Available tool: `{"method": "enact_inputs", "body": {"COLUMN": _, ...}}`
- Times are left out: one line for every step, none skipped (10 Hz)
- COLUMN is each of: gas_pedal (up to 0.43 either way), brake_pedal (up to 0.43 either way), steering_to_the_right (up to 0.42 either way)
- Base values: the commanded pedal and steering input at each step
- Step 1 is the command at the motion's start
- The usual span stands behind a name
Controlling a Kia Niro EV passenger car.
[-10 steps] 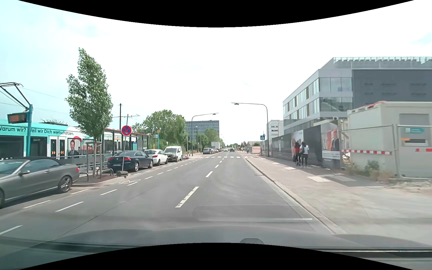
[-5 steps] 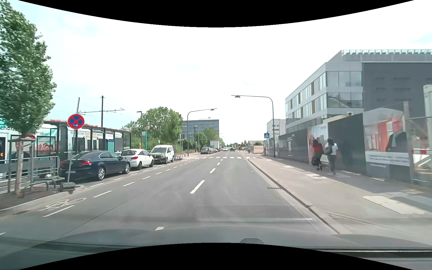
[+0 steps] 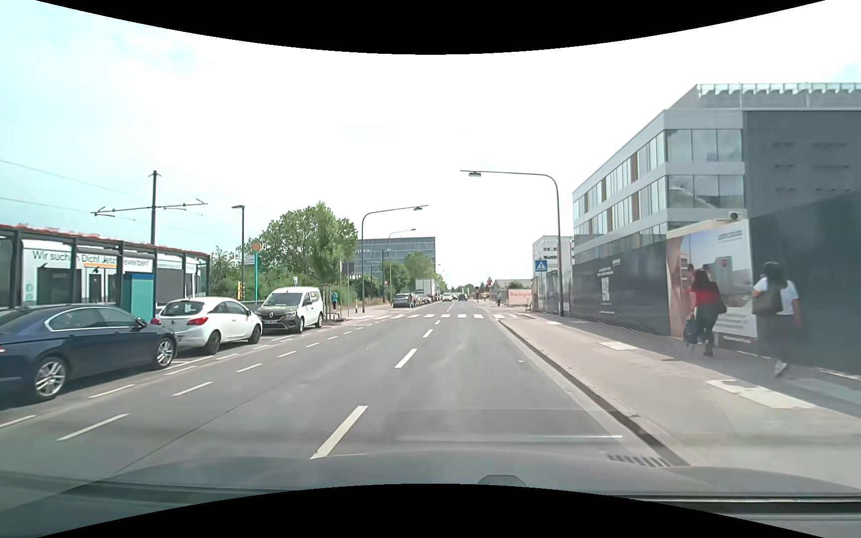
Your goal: Follow the waypoints while adhering to traffic rules and regulations
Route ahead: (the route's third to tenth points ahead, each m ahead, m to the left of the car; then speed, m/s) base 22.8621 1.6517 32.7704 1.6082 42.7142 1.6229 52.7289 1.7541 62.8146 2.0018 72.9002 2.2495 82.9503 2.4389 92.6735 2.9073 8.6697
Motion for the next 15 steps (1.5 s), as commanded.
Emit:
{"method": "enact_inputs", "body": {"gas_pedal": 0.039, "brake_pedal": 0.0, "steering_to_the_right": -0.001}}
{"method": "enact_inputs", "body": {"gas_pedal": 0.039, "brake_pedal": 0.0, "steering_to_the_right": 0.0}}
{"method": "enact_inputs", "body": {"gas_pedal": 0.039, "brake_pedal": 0.0, "steering_to_the_right": 0.001}}
{"method": "enact_inputs", "body": {"gas_pedal": 0.039, "brake_pedal": 0.0, "steering_to_the_right": 0.001}}
{"method": "enact_inputs", "body": {"gas_pedal": 0.039, "brake_pedal": 0.0, "steering_to_the_right": 0.001}}
{"method": "enact_inputs", "body": {"gas_pedal": 0.039, "brake_pedal": 0.0, "steering_to_the_right": 0.001}}
{"method": "enact_inputs", "body": {"gas_pedal": 0.039, "brake_pedal": 0.0, "steering_to_the_right": 0.001}}
{"method": "enact_inputs", "body": {"gas_pedal": 0.047, "brake_pedal": 0.0, "steering_to_the_right": 0.001}}
{"method": "enact_inputs", "body": {"gas_pedal": 0.047, "brake_pedal": 0.0, "steering_to_the_right": 0.001}}
{"method": "enact_inputs", "body": {"gas_pedal": 0.047, "brake_pedal": 0.0, "steering_to_the_right": 0.001}}
{"method": "enact_inputs", "body": {"gas_pedal": 0.047, "brake_pedal": 0.0, "steering_to_the_right": 0.002}}
{"method": "enact_inputs", "body": {"gas_pedal": 0.047, "brake_pedal": 0.0, "steering_to_the_right": 0.0}}
{"method": "enact_inputs", "body": {"gas_pedal": 0.047, "brake_pedal": 0.0, "steering_to_the_right": -0.005}}
{"method": "enact_inputs", "body": {"gas_pedal": 0.047, "brake_pedal": 0.0, "steering_to_the_right": -0.005}}
{"method": "enact_inputs", "body": {"gas_pedal": 0.047, "brake_pedal": 0.0, "steering_to_the_right": -0.005}}
